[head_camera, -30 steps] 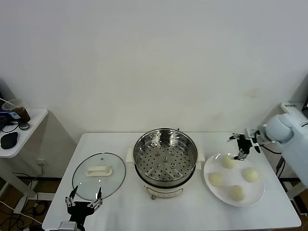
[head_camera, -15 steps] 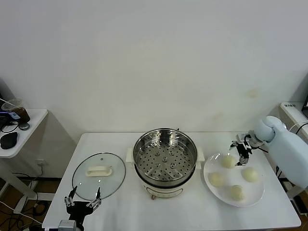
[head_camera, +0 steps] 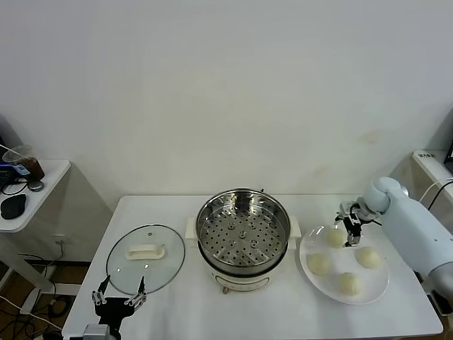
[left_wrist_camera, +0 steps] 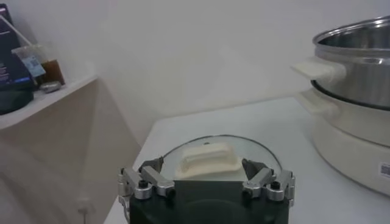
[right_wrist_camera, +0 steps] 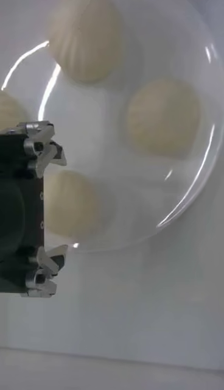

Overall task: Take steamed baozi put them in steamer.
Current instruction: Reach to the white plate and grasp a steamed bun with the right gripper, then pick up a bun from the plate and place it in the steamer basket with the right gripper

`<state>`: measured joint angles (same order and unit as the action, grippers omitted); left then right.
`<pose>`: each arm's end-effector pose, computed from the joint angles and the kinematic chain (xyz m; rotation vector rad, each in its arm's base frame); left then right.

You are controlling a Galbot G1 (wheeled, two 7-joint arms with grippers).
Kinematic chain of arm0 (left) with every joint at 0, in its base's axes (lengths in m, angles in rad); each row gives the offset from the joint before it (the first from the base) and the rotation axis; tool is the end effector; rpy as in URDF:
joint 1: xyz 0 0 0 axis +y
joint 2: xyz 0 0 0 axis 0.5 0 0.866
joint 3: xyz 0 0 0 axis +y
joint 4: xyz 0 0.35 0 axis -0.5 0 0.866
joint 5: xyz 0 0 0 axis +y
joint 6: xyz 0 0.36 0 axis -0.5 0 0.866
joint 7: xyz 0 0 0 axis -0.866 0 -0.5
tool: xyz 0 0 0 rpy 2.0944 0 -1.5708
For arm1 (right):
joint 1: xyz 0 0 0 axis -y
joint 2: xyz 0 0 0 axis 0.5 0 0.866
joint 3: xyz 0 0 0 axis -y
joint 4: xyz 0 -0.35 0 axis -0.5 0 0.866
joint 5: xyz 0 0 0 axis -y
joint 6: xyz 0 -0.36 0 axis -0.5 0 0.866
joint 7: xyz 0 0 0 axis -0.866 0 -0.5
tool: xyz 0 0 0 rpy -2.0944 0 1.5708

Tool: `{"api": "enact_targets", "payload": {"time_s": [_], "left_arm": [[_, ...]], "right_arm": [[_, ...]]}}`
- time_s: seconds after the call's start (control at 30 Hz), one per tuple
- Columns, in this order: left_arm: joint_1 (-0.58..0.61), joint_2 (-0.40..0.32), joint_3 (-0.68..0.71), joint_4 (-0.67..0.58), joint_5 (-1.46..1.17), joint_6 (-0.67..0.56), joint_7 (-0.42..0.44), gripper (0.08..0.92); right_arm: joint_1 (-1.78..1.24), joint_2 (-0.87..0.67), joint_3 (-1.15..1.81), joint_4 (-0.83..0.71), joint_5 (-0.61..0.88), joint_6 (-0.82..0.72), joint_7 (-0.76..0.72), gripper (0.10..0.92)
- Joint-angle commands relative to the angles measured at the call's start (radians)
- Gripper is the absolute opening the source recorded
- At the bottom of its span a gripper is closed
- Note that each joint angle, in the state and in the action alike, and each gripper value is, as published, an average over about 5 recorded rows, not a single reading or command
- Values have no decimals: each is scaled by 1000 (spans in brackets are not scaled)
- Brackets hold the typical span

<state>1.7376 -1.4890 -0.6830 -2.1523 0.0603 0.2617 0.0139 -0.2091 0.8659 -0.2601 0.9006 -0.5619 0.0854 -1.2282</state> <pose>0.1348 0.0600 -0.3031 0.1284 -2.7577 -0.2902 0.5544 -0.2200 -0.2300 1.2072 -1.3315 1.4148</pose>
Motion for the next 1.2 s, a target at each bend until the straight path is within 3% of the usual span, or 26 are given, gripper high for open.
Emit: {"api": "enact_targets", "payload": {"time_s": [0.03, 0.53, 0.63, 1.1, 1.2], "left_arm": [[1, 1, -4, -1, 1, 0, -1, 823], [-4, -5, 5, 0, 5, 1, -2, 823], [-7, -5, 6, 1, 5, 1, -2, 823], [-23, -6, 18, 12, 6, 2, -3, 823], [-27, -6, 22, 11, 5, 1, -3, 823]], "right_arm": [[-7, 28, 22, -36, -58, 11, 16, 823], [-35, 30, 38, -28, -38, 4, 64, 823], [-36, 30, 38, -28, -35, 4, 67, 793], [17, -8, 8, 21, 45, -3, 41, 398], [90, -22, -52, 45, 122, -13, 15, 357]]}}
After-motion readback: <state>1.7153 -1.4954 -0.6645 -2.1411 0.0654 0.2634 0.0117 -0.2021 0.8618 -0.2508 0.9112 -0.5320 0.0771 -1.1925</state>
